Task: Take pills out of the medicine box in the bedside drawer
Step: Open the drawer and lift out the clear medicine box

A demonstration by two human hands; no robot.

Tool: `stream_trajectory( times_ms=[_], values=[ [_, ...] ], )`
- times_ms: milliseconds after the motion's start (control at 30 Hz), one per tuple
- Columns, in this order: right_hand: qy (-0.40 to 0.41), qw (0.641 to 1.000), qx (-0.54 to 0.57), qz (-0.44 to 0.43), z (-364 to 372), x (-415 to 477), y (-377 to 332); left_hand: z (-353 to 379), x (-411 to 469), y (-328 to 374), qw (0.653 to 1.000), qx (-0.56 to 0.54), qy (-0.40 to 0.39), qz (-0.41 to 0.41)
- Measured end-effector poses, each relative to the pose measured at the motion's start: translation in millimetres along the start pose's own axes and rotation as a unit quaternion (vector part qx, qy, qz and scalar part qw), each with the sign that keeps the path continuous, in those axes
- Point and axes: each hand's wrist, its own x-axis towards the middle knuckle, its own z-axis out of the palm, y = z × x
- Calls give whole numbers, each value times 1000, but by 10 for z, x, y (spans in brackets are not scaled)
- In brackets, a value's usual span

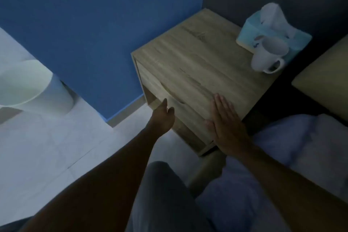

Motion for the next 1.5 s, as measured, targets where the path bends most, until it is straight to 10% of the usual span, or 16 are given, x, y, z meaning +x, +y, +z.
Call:
stream_trajectory(
  times_ms=[533,1500],
  values=[
    [15,998,-62,17,88,22,-4,391,561,-23,967,-242,66,54],
    [-31,998,-27,41,31,72,-99,-285,-136,-883,979,-200,31,16]
  ],
)
